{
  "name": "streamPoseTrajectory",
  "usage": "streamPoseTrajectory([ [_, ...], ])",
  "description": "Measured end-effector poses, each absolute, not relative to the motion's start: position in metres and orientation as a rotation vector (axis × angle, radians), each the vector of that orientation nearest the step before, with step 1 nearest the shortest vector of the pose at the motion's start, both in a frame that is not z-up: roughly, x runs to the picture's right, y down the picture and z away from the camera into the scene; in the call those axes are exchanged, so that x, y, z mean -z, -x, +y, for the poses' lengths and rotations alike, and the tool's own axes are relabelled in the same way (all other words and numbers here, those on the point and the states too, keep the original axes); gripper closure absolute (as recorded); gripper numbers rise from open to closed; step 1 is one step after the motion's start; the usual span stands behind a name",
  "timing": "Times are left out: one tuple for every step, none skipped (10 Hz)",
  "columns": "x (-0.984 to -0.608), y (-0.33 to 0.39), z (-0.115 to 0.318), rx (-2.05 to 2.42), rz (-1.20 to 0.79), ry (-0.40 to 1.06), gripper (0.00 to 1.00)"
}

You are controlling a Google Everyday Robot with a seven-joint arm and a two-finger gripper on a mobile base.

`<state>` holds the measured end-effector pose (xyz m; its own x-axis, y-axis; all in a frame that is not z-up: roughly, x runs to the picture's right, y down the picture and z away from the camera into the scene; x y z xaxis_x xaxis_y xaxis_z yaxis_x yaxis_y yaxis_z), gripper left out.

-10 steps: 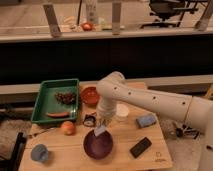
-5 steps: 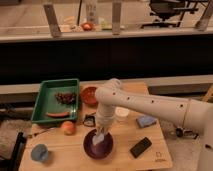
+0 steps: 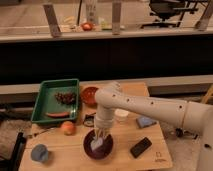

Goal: Place towel in purple bowl

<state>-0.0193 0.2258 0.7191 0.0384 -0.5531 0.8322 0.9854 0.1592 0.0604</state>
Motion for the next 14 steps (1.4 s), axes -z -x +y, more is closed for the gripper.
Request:
streamPoseTrajectory([
  [-0.7186, 0.0180, 0.2265, 1.312, -0.857, 0.651, 1.00],
  [-0.7186, 0.0171, 0.2267, 1.309, -0.859, 0.652, 1.00],
  [-0.7193, 0.0161, 0.2267, 1.305, -0.860, 0.656, 0.95],
  [-0.7205, 0.0149, 0.2265, 1.301, -0.863, 0.664, 0.83],
  [-0.7208, 0.0142, 0.2260, 1.301, -0.861, 0.669, 0.77],
  [-0.7216, 0.0133, 0.2253, 1.299, -0.856, 0.677, 0.65],
  [-0.7222, 0.0127, 0.2248, 1.297, -0.853, 0.684, 0.57],
  [-0.7232, 0.0117, 0.2241, 1.293, -0.849, 0.692, 0.45],
  [-0.7238, 0.0116, 0.2235, 1.290, -0.847, 0.697, 0.35],
  [-0.7244, 0.0115, 0.2235, 1.288, -0.846, 0.702, 0.26],
  [-0.7251, 0.0114, 0.2232, 1.285, -0.845, 0.707, 0.21],
  [-0.7257, 0.0114, 0.2233, 1.283, -0.845, 0.711, 0.21],
  [-0.7261, 0.0118, 0.2233, 1.283, -0.846, 0.714, 0.21],
  [-0.7265, 0.0118, 0.2230, 1.282, -0.845, 0.717, 0.21],
])
